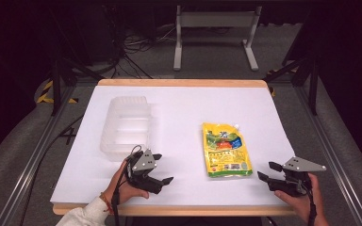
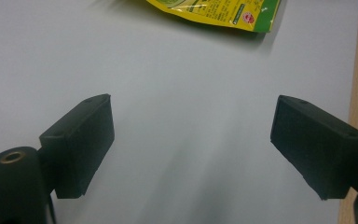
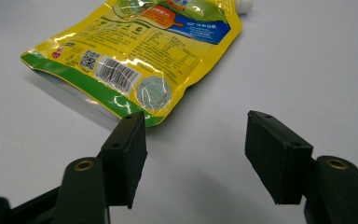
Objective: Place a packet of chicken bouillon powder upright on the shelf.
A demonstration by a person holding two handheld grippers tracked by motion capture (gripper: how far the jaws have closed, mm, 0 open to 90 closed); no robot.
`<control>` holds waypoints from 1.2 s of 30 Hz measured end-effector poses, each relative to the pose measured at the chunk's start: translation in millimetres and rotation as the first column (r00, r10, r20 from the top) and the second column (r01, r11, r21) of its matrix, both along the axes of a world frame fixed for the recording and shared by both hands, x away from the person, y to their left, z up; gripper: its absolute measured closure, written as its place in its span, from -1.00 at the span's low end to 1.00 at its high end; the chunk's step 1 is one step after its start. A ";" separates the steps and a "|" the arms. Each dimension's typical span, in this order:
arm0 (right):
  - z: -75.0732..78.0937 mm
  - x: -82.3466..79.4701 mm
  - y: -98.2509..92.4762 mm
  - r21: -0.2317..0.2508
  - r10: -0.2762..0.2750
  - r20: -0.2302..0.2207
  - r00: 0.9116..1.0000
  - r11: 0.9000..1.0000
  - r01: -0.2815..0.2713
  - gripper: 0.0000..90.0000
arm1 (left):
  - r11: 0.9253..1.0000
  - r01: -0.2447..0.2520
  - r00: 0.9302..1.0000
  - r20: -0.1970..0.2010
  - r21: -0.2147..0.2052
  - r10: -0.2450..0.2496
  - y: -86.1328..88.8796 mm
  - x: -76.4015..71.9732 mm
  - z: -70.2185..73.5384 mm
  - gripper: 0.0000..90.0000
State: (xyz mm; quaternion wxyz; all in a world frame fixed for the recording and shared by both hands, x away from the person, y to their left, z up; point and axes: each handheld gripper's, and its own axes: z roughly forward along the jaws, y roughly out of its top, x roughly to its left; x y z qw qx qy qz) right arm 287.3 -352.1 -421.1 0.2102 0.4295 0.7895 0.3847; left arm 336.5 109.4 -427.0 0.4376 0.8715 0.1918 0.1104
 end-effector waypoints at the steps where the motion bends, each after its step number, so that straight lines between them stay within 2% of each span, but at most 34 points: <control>1: -0.2 0.0 0.4 0.006 0.007 -0.002 1.000 1.000 -0.007 -0.13 | 1.000 0.001 1.000 -0.001 -0.005 -0.001 -1.0 0.9 0.5 -0.69; 11: 1.5 2.3 4.2 0.005 0.023 -0.021 1.000 1.000 -0.023 -0.17 | 0.999 0.006 1.000 -0.023 -0.033 -0.006 -13.6 12.0 4.1 -0.66; 16: 1.6 7.3 9.9 0.012 0.045 -0.035 0.998 0.999 -0.044 -0.12 | 0.999 0.012 0.999 -0.040 -0.037 -0.013 -33.3 24.6 6.5 -0.65; 19: 0.8 9.5 13.7 0.005 0.062 -0.044 0.997 0.998 -0.062 -0.04 | 0.999 0.010 0.998 -0.068 -0.036 -0.013 -45.2 34.4 6.8 -0.64; 21: 0.7 11.9 16.0 0.008 0.064 -0.050 0.997 0.998 -0.063 -0.02 | 0.998 0.002 0.995 -0.100 -0.058 -0.008 -54.1 42.7 6.4 -0.64; 23: 1.1 13.9 18.6 0.010 0.074 -0.055 0.996 0.997 -0.073 0.00 | 0.999 0.005 0.993 -0.118 -0.044 -0.010 -64.1 51.1 5.3 -0.64; 25: -0.3 17.1 21.2 0.012 0.083 -0.066 0.994 0.997 -0.082 0.01 | 0.998 -0.005 0.984 -0.177 -0.066 -0.007 -75.2 61.4 2.5 -0.60; 27: -1.9 20.1 22.5 0.014 0.086 -0.075 0.993 0.996 -0.085 0.02 | 0.999 -0.010 0.982 -0.187 -0.040 0.002 -85.7 66.1 1.6 -0.57; 28: -3.2 22.3 23.1 0.024 0.092 -0.087 0.992 0.996 -0.090 0.01 | 0.999 -0.019 0.984 -0.180 -0.029 0.013 -91.0 69.4 1.0 -0.57; 29: -4.5 24.7 23.8 0.019 0.092 -0.102 0.991 0.996 -0.090 0.01 | 0.999 -0.045 0.985 -0.169 0.006 0.045 -97.7 73.6 1.1 -0.53; 30: -6.2 27.0 25.7 -0.002 0.082 -0.108 0.991 0.997 -0.082 0.01 | 0.999 -0.047 0.982 -0.184 0.006 0.047 -101.7 78.7 1.2 -0.48; 32: -8.6 29.8 27.7 0.002 0.089 -0.127 0.988 0.996 -0.089 -0.02 | 0.996 -0.080 0.974 -0.214 -0.034 0.070 -106.1 87.6 2.1 -0.50; 34: -11.0 32.1 29.3 0.004 0.089 -0.145 0.985 0.996 -0.090 -0.03 | 0.995 -0.088 0.959 -0.275 -0.056 0.070 -112.9 101.0 1.3 -0.44; 36: -13.6 34.2 29.9 0.010 0.096 -0.161 0.982 0.995 -0.096 -0.08 | 0.991 -0.120 0.947 -0.307 -0.056 0.097 -120.1 109.5 -3.1 -0.41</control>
